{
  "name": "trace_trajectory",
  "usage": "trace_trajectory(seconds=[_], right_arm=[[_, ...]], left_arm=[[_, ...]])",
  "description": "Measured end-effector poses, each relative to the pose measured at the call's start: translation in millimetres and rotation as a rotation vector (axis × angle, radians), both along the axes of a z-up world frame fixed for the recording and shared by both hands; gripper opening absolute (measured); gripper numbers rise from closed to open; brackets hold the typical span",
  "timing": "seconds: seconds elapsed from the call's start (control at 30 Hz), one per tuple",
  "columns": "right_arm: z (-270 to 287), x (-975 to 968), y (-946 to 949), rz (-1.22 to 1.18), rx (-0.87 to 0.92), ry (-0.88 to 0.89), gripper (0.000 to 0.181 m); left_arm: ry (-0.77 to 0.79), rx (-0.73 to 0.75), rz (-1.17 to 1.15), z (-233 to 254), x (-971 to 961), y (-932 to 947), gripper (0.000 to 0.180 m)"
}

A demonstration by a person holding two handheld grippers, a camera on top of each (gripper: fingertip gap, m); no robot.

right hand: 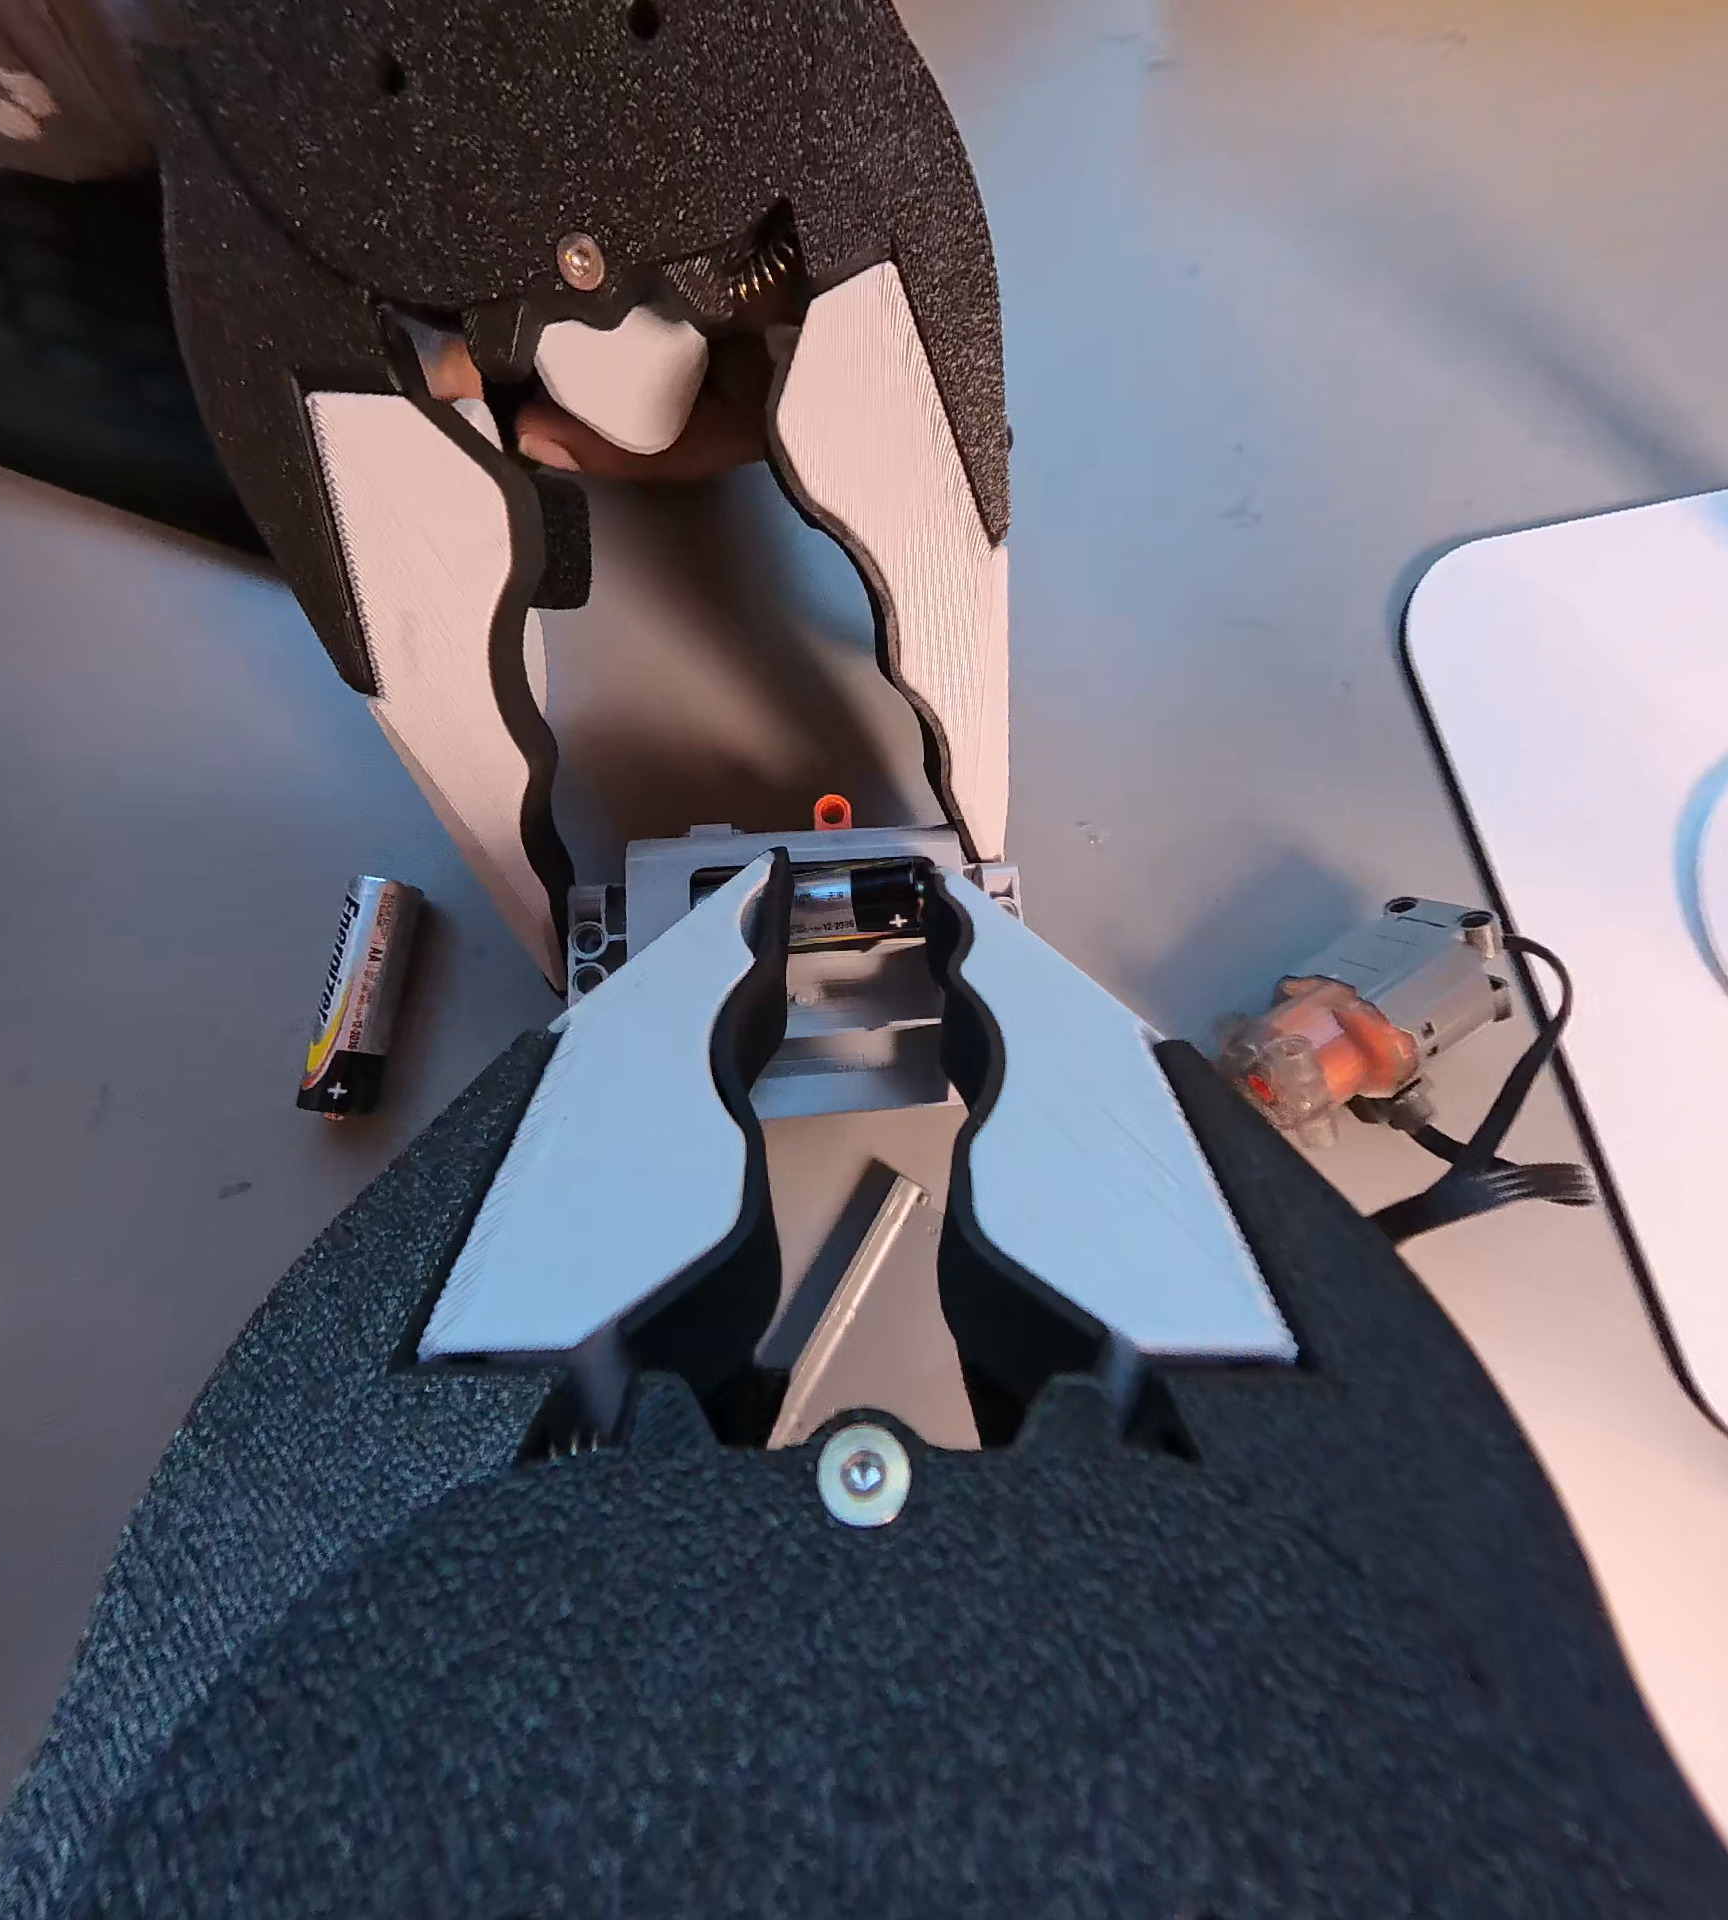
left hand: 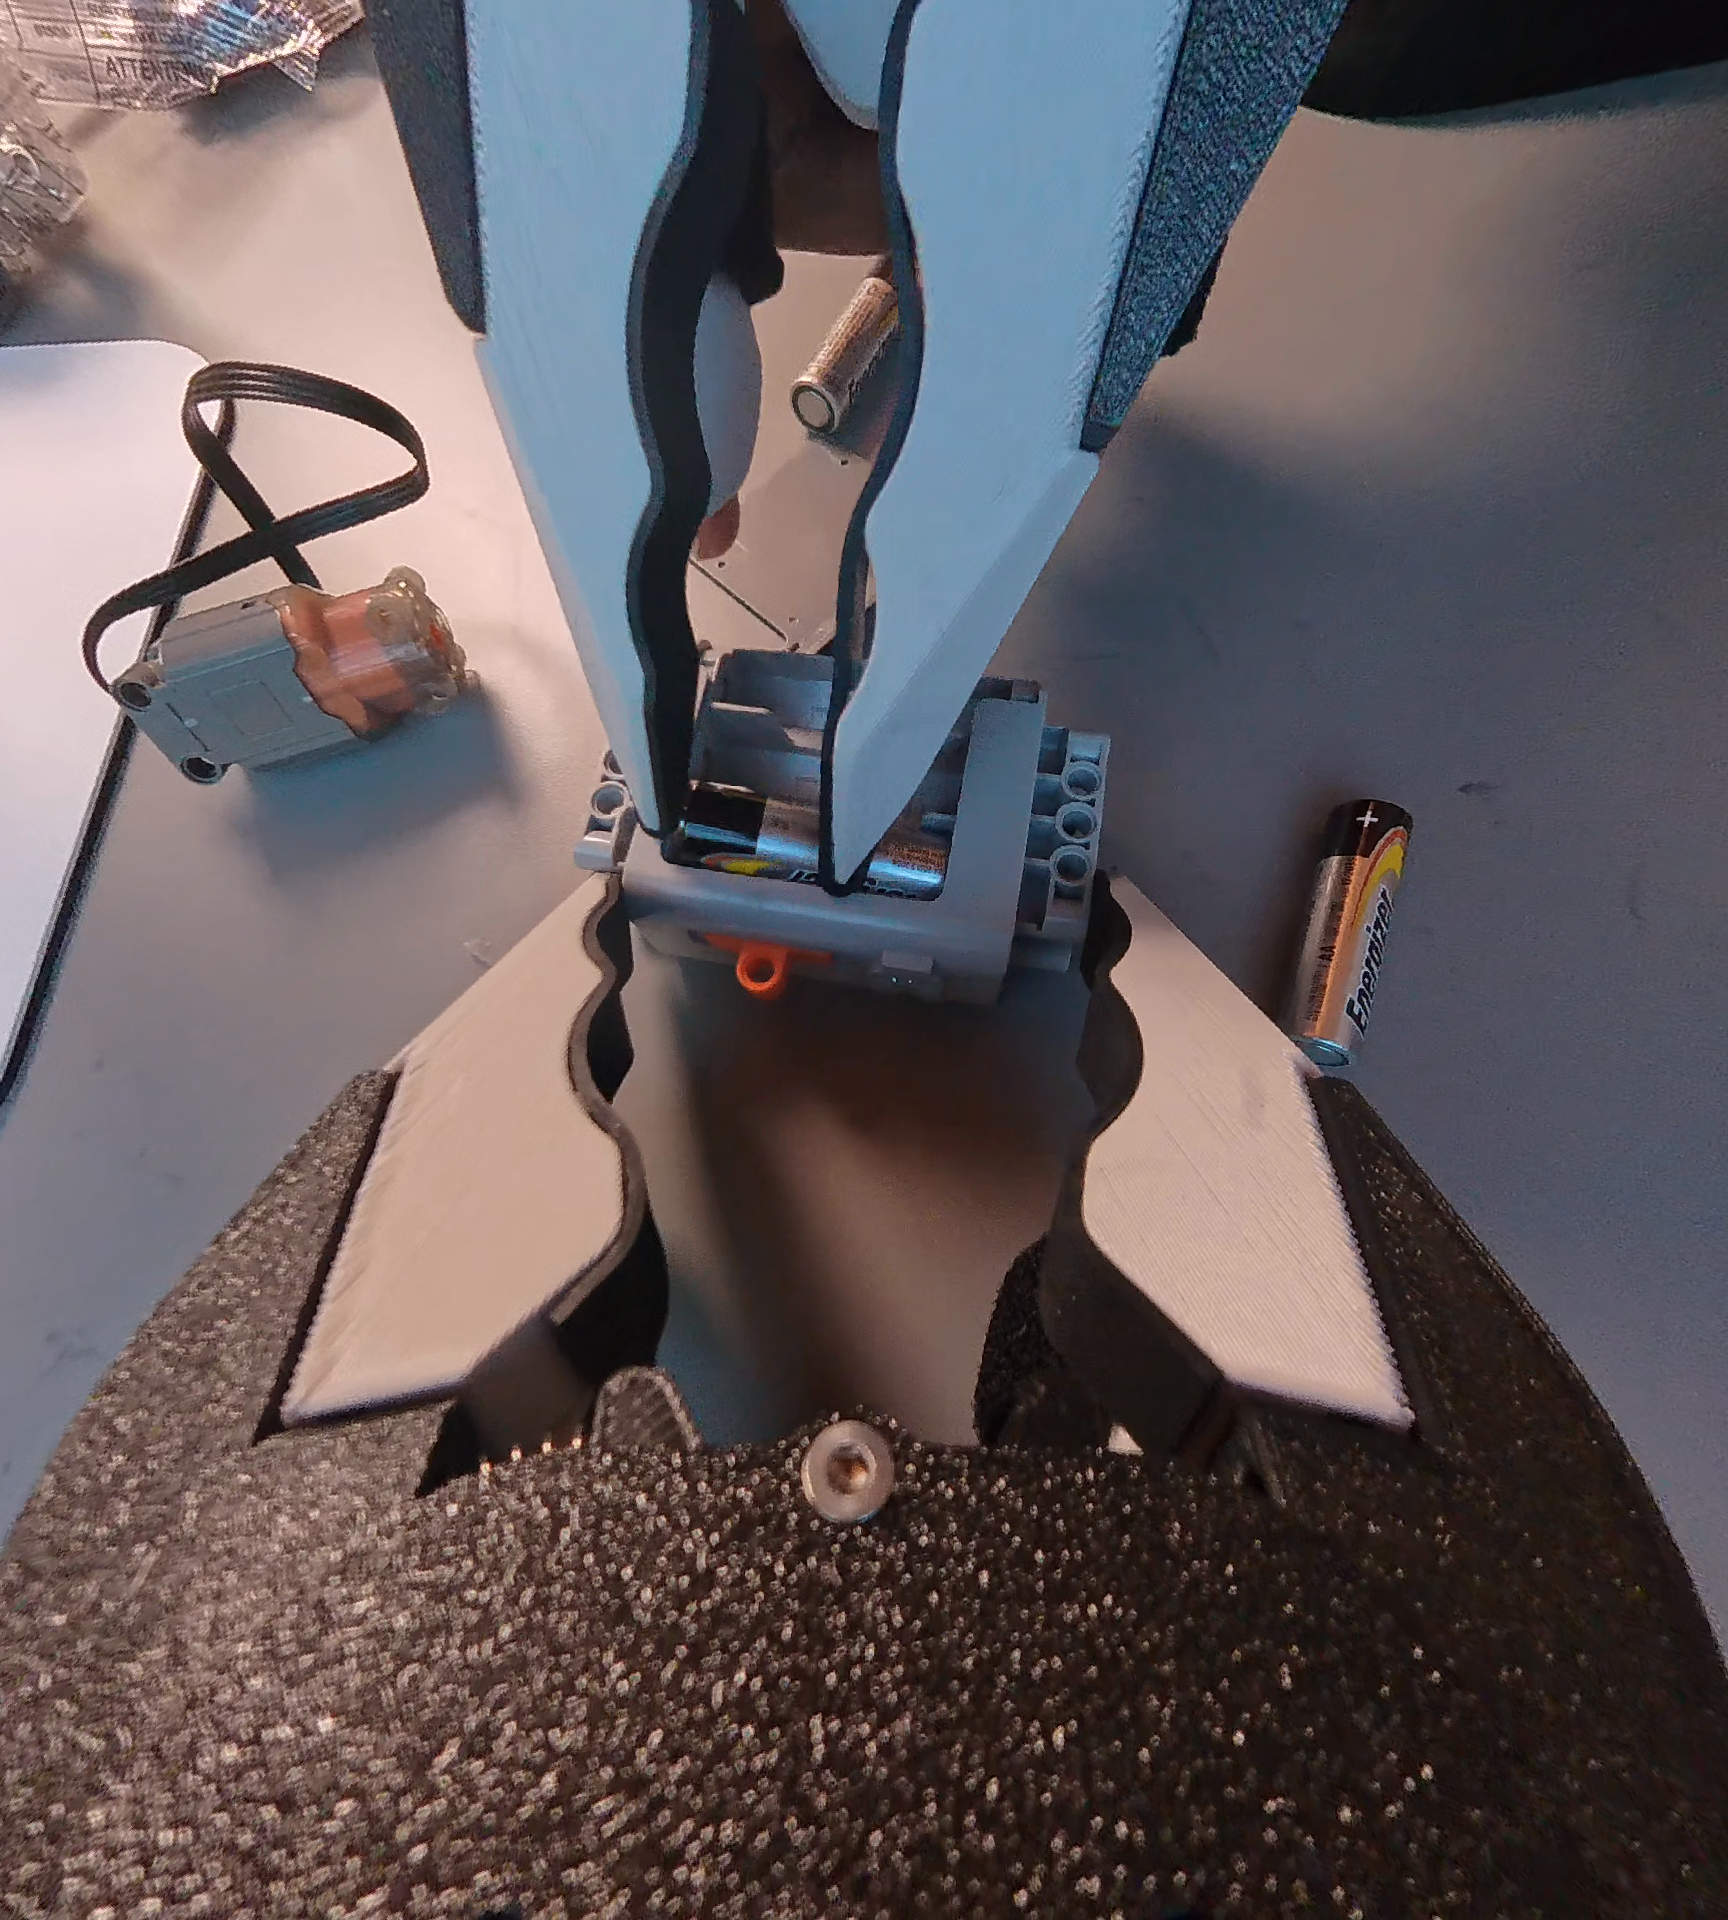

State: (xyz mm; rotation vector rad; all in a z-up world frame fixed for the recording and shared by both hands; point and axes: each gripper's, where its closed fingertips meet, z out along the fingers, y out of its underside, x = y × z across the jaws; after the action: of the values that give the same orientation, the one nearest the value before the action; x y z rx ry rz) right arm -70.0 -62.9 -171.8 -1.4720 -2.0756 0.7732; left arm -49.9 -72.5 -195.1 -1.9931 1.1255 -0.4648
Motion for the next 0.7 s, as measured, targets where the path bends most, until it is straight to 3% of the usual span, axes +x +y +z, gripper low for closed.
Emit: trace_trajectory(seconds=[0.2, 0.3, 0.37, 0.63, 0.7], right_arm=[[-0.1, 0.5, -3.4, -0.020, -0.002, 0.034, 0.026], [2.6, 1.8, -3.6, -0.057, -0.037, 0.097, 0.047], [9.1, 2.4, -11.3, -0.051, -0.109, 0.150, 0.046], [-2.6, 10.4, -18.2, 0.008, -0.022, -0.008, 0.057], [-1.8, 9.8, -20.5, 0.000, -0.062, -0.009, 0.053]], left_arm=[[-0.016, -0.033, -0.009, -1.4, 1.0, -2.0, 0.086], [-0.021, -0.041, -0.014, -1.5, 1.6, -2.5, 0.086], [-0.021, -0.039, -0.013, -1.6, 1.6, -2.4, 0.086], [-0.020, -0.037, -0.012, -1.7, 1.8, -2.3, 0.086], [-0.018, -0.033, -0.009, -1.8, 1.5, -2.1, 0.086]])
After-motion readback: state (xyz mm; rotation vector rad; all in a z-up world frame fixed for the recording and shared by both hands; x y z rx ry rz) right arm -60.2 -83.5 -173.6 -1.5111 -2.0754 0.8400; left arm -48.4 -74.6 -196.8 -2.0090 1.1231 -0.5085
